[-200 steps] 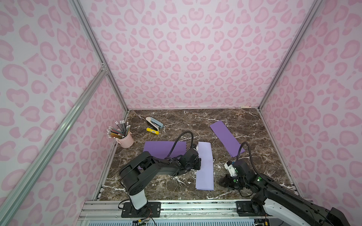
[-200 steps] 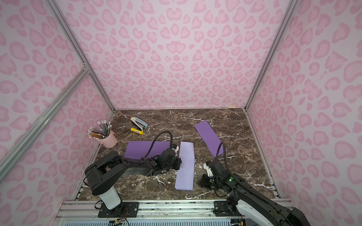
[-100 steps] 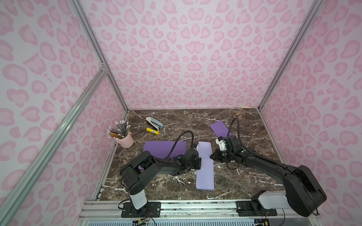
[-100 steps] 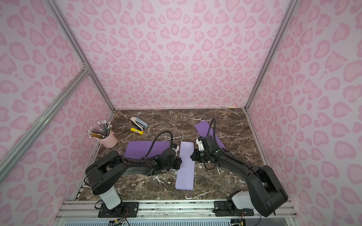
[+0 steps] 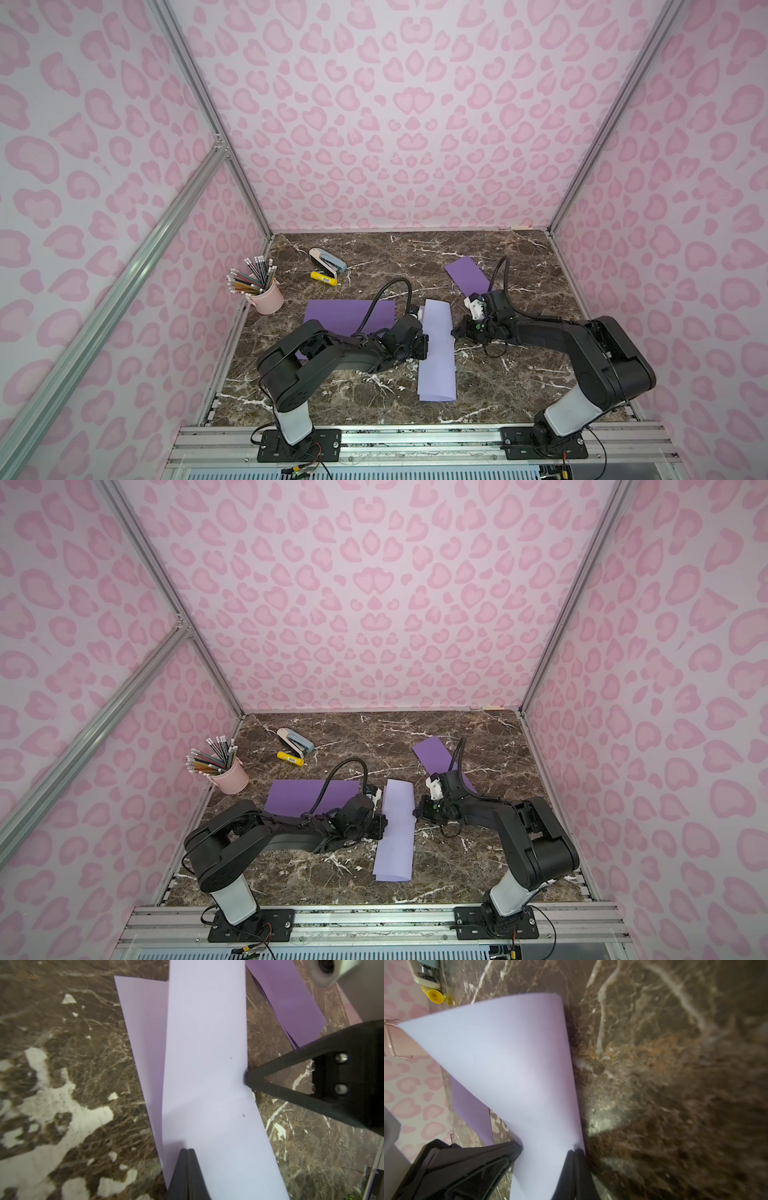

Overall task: Fold the rectangular paper in half along the long edge
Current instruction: Fold the paper at the center of the board.

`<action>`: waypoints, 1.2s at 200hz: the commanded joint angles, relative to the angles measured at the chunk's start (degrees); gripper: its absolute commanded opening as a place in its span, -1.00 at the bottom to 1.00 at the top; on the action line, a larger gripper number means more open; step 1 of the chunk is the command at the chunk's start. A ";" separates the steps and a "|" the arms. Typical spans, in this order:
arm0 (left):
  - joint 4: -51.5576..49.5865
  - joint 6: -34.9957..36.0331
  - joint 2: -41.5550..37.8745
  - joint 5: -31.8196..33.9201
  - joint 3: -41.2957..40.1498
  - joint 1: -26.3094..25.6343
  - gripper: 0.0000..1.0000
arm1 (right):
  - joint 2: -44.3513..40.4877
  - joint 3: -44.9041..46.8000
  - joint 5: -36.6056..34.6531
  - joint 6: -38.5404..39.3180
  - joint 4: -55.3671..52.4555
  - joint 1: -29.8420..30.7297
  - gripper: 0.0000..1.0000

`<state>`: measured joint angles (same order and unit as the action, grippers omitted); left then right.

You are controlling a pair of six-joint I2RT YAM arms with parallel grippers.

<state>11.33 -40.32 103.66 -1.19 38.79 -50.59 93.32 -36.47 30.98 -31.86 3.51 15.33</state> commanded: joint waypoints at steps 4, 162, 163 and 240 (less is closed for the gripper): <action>-13.00 0.69 0.88 0.41 -0.99 -0.04 -0.92 | 0.50 1.12 -5.13 2.89 -3.33 -2.40 -1.00; -13.58 0.88 0.59 0.40 -0.95 -0.04 -0.92 | 4.35 -3.73 -4.53 1.38 -2.66 0.52 -1.00; -13.55 0.86 0.58 0.44 -0.97 -0.04 -0.92 | 4.34 -3.67 -4.53 1.37 -2.64 0.46 -1.00; -13.25 0.78 0.67 0.53 -1.39 -0.09 -0.93 | -0.21 -7.81 -3.27 3.14 -7.33 -0.52 -1.00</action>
<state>11.73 -40.03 103.46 -1.10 38.35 -50.68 94.76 -41.32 28.69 -29.91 0.25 13.67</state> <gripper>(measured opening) 0.051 0.058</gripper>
